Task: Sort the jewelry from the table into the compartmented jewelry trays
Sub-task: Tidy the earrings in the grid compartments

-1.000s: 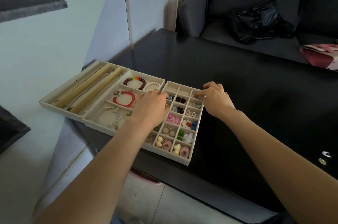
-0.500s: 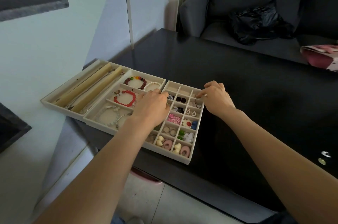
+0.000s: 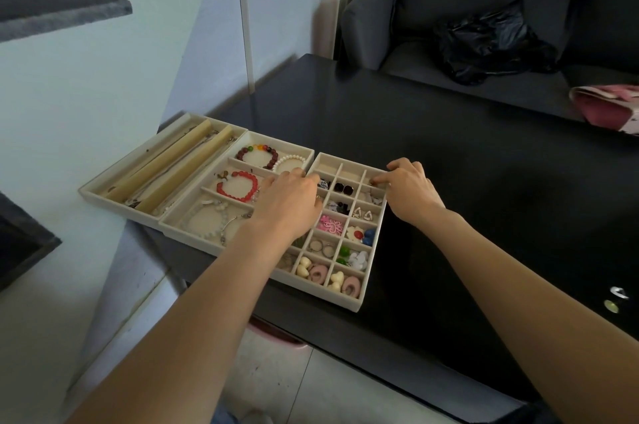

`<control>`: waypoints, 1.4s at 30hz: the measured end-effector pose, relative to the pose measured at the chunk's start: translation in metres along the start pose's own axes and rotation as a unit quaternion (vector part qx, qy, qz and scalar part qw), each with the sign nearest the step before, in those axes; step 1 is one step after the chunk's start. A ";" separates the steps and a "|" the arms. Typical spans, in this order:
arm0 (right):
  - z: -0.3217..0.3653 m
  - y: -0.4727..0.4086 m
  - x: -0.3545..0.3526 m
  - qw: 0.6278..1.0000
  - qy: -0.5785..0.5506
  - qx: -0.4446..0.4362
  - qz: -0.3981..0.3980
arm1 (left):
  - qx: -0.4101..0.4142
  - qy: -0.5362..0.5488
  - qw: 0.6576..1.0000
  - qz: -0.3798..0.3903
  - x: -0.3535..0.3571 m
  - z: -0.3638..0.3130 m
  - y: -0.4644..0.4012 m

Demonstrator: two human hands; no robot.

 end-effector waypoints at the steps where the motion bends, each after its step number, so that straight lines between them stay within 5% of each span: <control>1: 0.000 0.000 0.000 1.000 -0.002 0.000 -0.001 | 0.001 0.000 1.000 0.000 0.000 0.000 0.000; 10: 0.000 0.027 -0.018 0.994 -0.102 0.022 -0.042 | 0.036 0.038 0.998 -0.040 -0.015 -0.025 0.002; 17: -0.047 0.093 -0.069 0.980 -0.162 0.066 -0.097 | 0.096 0.121 0.986 -0.058 -0.039 -0.111 0.011; 24: -0.147 0.171 -0.105 0.960 -0.170 0.169 -0.143 | 0.196 0.165 0.966 0.025 -0.029 -0.238 0.023; 33: -0.266 0.231 -0.085 0.963 -0.085 0.254 -0.024 | 0.355 0.120 0.915 0.149 0.032 -0.357 0.040; 42: -0.294 0.231 -0.083 0.956 -0.120 0.220 -0.152 | 0.354 0.052 0.934 0.012 0.044 -0.378 0.035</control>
Point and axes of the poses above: each hand's wrist, its own y-axis away from the middle knuckle, its own x-axis out of the palm, z = x × y, the point moved 6 cm from there along -y, towards the middle knuckle, and after that the axes turned 8 degrees about -y, right-handed, at the moved point
